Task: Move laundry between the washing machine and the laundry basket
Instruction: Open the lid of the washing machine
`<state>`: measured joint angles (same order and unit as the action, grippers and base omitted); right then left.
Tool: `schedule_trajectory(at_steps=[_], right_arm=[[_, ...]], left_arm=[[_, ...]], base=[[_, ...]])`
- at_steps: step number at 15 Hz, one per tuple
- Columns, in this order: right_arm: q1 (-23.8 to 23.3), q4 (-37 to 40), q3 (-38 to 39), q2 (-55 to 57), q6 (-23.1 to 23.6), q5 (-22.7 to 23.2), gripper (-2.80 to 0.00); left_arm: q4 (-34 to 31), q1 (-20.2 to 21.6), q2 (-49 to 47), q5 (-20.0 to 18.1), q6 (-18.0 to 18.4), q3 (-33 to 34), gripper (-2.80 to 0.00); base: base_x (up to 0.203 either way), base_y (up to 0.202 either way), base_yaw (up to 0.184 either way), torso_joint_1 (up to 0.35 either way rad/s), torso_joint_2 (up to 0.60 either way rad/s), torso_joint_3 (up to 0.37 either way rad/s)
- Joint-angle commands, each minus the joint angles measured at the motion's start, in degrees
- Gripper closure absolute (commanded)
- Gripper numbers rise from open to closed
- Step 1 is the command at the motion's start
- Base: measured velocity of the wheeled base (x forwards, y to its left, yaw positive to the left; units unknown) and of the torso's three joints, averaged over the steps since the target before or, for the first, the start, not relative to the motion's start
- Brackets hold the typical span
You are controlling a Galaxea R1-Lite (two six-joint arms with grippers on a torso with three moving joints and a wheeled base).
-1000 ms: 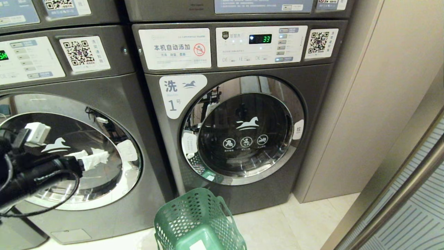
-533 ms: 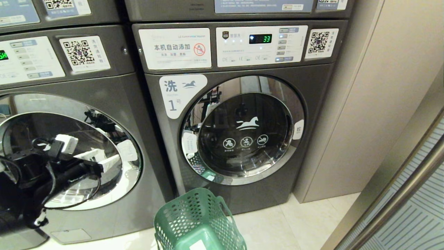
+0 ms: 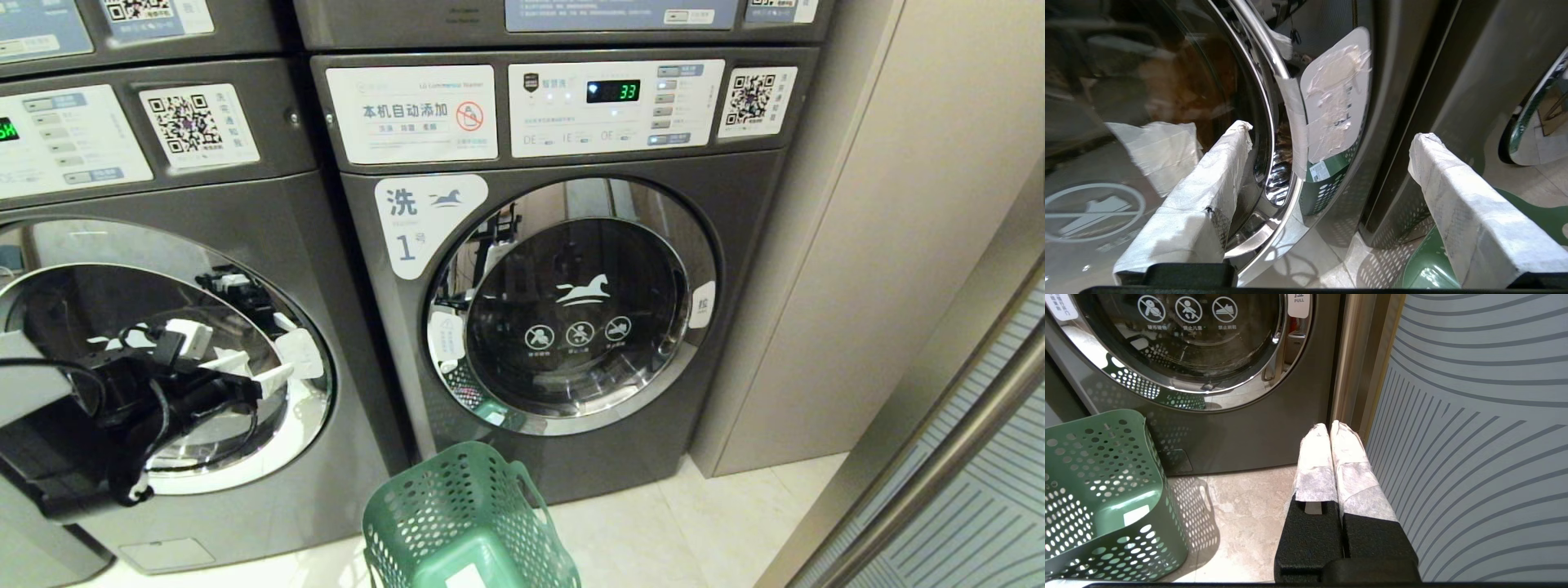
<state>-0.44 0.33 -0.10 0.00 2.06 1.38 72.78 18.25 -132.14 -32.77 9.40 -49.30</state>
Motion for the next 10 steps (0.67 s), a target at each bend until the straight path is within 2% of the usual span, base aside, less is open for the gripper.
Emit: schedule_trajectory(at_steps=[1, 6, 10], right_arm=[[0.0, 0.02, 0.01, 0.09, 0.05, 0.03, 0.0], [0.0, 0.02, 0.01, 0.09, 0.05, 0.03, 0.0], [0.0, 0.02, 0.01, 0.09, 0.05, 0.03, 0.0]], left_arm=[[-1.19, -0.22, -2.3, -0.22, 0.01, -3.5, -2.8], [-8.81, -1.44, -5.05, -0.83, -0.17, -10.59, -2.8], [-9.08, -1.46, -6.93, -2.63, -0.46, -11.8, -2.8]], base=[[0.0, 0.0, 0.0, 0.0, 0.0, 0.0], [0.0, 0.0, 0.0, 0.0, 0.0, 0.0], [0.0, 0.0, 0.0, 0.0, 0.0, 0.0]])
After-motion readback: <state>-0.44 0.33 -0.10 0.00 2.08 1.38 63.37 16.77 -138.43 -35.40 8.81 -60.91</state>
